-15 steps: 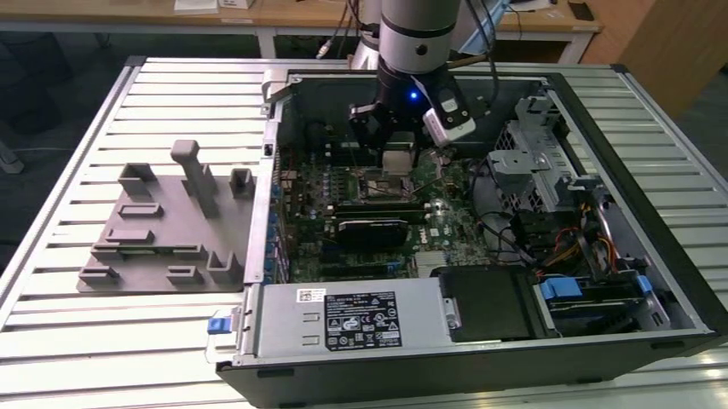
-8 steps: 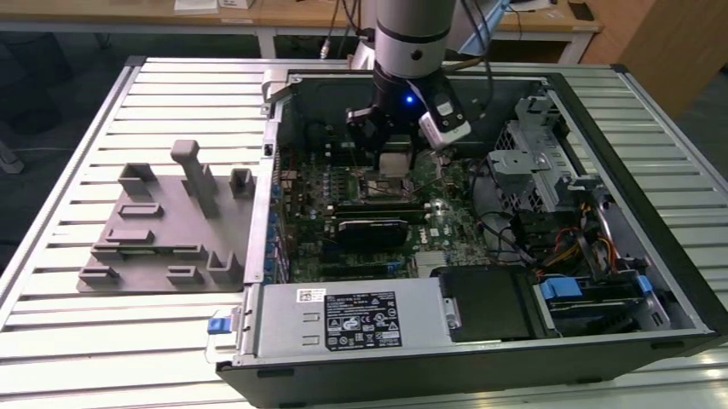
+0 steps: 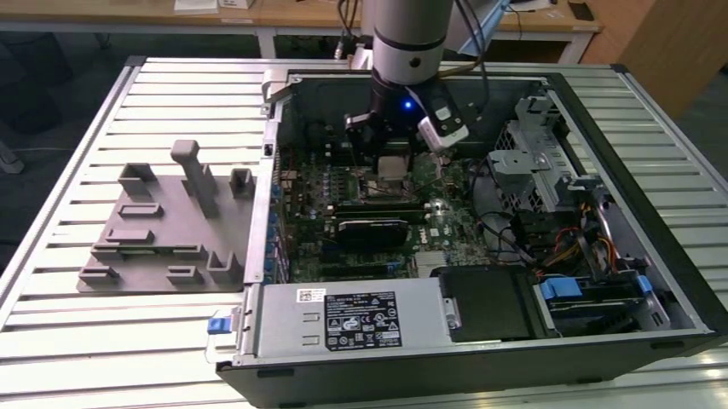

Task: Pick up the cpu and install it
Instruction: 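Pick up the cpu and move it towards the insertion slot, then place the cpu into insertion slot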

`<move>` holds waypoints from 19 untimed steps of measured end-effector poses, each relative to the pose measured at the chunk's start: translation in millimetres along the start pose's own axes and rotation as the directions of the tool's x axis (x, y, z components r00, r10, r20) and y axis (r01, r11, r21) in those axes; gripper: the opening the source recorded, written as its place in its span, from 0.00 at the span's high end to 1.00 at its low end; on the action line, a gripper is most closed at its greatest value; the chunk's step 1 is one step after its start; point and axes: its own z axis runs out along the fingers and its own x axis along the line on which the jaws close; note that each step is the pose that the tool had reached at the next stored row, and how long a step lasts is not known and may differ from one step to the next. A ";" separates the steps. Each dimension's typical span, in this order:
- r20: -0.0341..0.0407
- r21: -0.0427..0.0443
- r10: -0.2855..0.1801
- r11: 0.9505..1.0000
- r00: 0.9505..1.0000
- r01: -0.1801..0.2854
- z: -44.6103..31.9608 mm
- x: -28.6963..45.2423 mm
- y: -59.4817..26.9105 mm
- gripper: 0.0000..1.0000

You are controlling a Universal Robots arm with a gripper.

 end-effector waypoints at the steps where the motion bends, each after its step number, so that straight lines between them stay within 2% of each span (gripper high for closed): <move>1: -0.001 0.001 -0.001 1.000 1.000 0.001 1.0 0.1 0.4 0.46; 5: -0.004 0.005 -0.004 1.000 1.000 0.004 5.5 0.2 0.8 0.46; 19: -0.005 0.006 -0.004 1.000 1.000 0.005 6.4 0.2 0.7 0.46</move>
